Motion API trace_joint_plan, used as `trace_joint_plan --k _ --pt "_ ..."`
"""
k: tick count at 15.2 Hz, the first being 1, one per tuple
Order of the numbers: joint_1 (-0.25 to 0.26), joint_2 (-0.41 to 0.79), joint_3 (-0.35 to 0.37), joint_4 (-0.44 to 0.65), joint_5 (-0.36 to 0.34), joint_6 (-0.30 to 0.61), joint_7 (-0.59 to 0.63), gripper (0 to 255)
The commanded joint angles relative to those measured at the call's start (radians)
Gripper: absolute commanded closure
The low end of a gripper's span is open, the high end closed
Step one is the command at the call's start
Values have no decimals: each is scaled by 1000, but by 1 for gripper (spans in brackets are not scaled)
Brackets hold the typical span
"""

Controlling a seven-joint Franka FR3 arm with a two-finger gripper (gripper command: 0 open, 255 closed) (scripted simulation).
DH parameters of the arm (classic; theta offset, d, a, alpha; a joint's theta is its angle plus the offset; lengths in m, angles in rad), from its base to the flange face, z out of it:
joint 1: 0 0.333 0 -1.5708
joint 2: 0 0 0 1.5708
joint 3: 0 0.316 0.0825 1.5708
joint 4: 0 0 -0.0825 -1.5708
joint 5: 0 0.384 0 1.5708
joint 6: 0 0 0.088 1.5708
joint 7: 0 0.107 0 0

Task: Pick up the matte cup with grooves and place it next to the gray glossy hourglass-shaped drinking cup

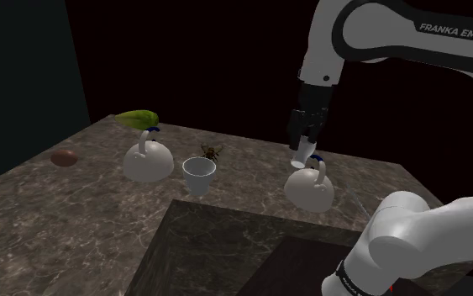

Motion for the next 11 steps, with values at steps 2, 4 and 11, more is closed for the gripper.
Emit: trace_joint_plan --k 2,4,11 --pt "-1 24 0 -7 4 36 0 0" --pt "-3 74 1 -18 13 106 0 0" --pt "-5 282 3 -8 44 337 -4 0"
